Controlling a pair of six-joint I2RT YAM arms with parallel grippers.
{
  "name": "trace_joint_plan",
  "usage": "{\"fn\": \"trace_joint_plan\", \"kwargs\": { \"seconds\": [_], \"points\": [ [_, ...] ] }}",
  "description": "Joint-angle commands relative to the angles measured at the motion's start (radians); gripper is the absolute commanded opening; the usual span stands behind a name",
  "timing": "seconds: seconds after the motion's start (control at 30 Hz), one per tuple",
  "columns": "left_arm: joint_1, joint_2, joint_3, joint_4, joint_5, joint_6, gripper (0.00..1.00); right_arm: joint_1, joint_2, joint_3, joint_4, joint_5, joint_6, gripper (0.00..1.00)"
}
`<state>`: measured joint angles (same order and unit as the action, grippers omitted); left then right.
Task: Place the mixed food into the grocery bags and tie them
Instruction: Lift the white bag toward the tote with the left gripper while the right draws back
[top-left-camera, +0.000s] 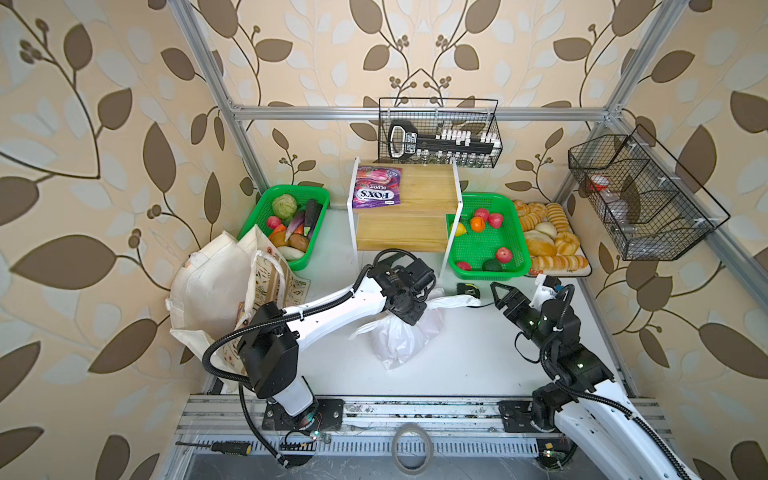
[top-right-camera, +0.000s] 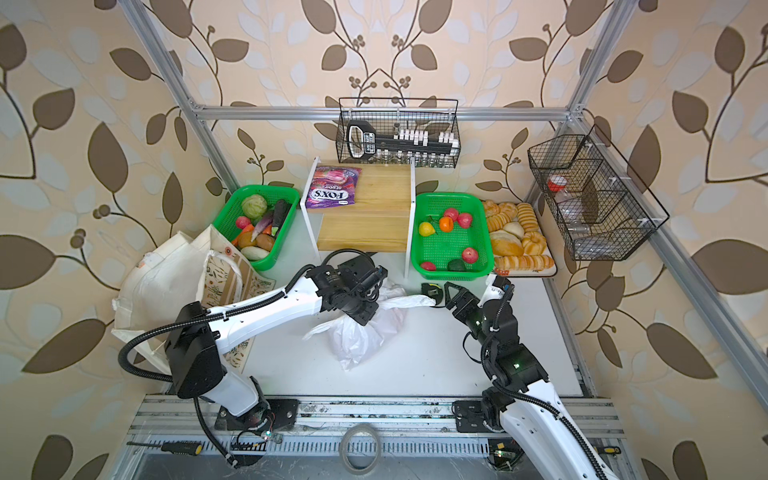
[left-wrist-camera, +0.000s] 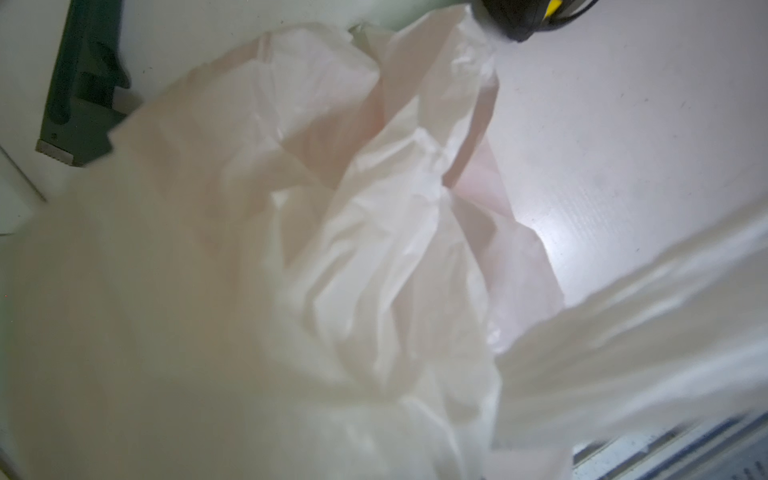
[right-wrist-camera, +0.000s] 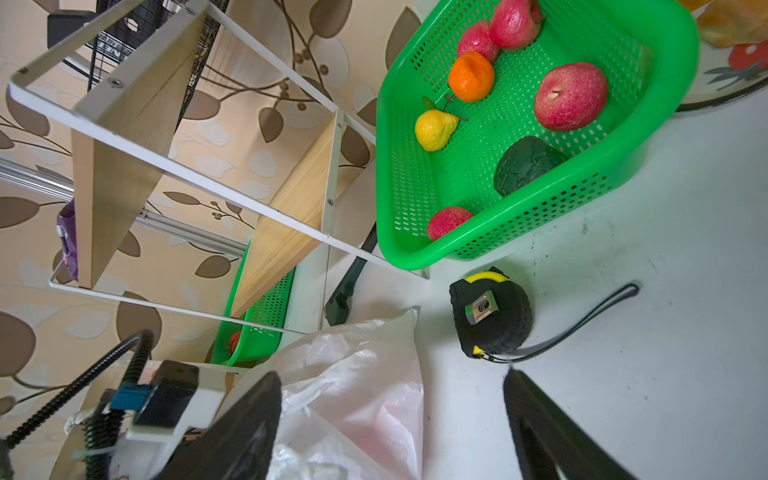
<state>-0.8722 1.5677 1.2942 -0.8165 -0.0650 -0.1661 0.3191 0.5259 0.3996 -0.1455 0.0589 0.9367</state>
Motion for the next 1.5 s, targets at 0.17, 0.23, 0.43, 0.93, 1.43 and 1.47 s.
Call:
{"fn": "trace_joint_plan", "kwargs": {
  "seconds": [0.17,0.23,0.43,0.93,1.43,1.47],
  "points": [
    [-0.01,-0.302,-0.084,0.091,-0.041,-0.075,0.09,-0.004,0.018,0.03,0.024,-0.028,0.015,0.83],
    [-0.01,-0.363,-0.113,0.111,-0.049,-0.094,0.08,-0.005,0.026,0.038,0.024,-0.035,0.019,0.83],
    [-0.009,-0.518,-0.142,0.113,-0.101,-0.128,0.07,-0.004,0.037,0.057,0.01,-0.042,0.049,0.83],
    [-0.002,-0.635,0.112,-0.045,-0.352,-0.006,0.01,0.205,0.074,0.187,0.082,-0.006,-0.215,0.83],
    [-0.001,-0.653,0.398,-0.194,-0.874,0.137,0.0,0.287,0.19,0.19,0.2,-0.006,-0.252,0.82],
    [-0.001,-0.648,0.402,-0.183,-0.902,0.16,0.0,0.286,0.198,0.194,0.204,-0.011,-0.253,0.82]
  ]
}}
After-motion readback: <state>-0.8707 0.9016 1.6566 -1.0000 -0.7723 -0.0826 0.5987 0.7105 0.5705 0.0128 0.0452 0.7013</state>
